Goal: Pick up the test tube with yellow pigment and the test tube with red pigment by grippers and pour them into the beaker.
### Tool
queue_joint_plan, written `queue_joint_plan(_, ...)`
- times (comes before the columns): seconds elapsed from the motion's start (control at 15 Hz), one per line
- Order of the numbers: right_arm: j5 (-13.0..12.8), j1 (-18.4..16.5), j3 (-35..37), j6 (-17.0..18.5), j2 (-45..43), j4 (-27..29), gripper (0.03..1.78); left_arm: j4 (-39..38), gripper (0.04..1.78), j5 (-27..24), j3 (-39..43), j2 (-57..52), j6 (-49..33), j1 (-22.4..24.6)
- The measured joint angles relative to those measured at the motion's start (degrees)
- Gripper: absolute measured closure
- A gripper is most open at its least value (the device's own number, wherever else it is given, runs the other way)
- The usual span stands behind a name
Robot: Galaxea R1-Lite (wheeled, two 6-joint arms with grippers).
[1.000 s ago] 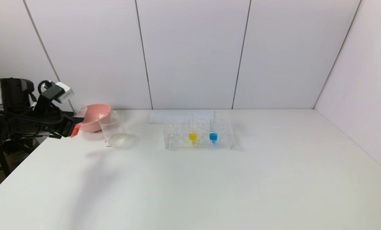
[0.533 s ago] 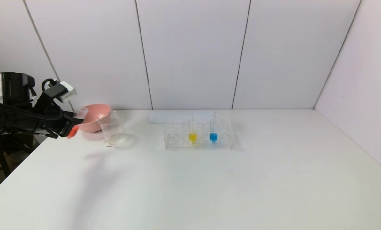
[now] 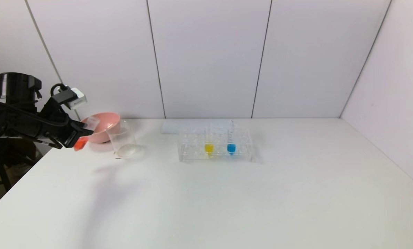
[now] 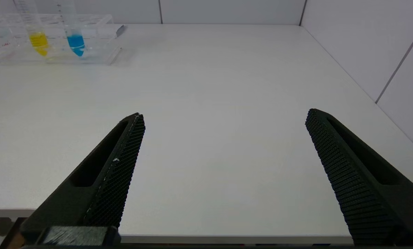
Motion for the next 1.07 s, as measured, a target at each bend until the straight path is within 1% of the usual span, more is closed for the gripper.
queue_joint_plan(0.13,0.0,0.0,0.0,0.0,0.0,0.0,0.11,1.9,1.38,0.3,-1.8,0.2,2.5,0.0)
queue_joint_plan(0.73,0.0,0.0,0.0,0.0,0.0,0.0,0.11,3.4,1.39,0.5,-4.0,1.5,4.4,0.0)
queue_joint_plan(0.87,0.0,0.0,0.0,0.0,0.0,0.0,0.11,6.3,1.39,0.5,-5.5,2.0,5.7,0.0)
queue_joint_plan(1.07,0.0,0.0,0.0,0.0,0.0,0.0,0.11,12.6,1.39,0.5,-9.1,2.6,8.9,0.0)
